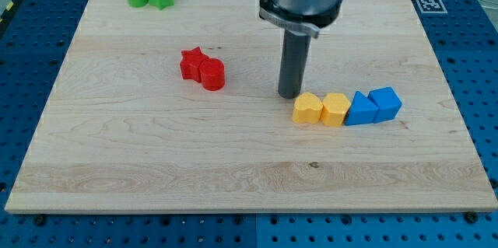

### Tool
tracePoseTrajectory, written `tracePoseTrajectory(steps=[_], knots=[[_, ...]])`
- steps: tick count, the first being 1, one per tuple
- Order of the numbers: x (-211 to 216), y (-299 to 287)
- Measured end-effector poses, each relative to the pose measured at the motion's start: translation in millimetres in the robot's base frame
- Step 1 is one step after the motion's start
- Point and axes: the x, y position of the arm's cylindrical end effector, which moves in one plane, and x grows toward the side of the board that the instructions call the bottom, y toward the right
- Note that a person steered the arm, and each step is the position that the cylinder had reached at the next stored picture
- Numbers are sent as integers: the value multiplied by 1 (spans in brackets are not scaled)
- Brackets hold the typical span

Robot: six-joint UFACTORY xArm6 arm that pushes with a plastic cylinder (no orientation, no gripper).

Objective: Slightly move the red blocks towards the center

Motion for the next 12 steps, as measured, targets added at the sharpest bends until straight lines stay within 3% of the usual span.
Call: tracePoseTrajectory(steps=[2,6,12], knots=[[-16,-4],[41,-57],[35,-101]])
